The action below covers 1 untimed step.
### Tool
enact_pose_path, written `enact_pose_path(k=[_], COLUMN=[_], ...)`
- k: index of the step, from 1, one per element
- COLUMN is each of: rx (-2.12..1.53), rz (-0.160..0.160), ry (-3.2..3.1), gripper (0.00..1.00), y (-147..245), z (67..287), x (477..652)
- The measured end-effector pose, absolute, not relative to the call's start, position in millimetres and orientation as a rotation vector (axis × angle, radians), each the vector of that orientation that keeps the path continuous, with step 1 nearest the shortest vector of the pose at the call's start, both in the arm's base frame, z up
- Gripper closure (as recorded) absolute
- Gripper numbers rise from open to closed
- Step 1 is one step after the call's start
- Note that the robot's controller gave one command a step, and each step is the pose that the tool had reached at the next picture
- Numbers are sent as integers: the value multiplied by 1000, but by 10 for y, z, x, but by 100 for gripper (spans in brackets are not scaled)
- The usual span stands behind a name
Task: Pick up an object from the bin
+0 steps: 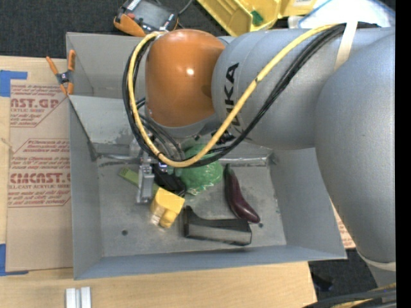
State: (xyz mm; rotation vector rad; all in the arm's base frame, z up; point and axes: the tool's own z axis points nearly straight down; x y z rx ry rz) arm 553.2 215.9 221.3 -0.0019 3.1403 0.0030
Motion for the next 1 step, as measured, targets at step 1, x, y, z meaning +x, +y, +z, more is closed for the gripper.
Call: enact_pose_path(k=[1], rx=[-3], rz=[3], ry=[3140], gripper=[0], y=[2158], z=[2212], x=[5532])
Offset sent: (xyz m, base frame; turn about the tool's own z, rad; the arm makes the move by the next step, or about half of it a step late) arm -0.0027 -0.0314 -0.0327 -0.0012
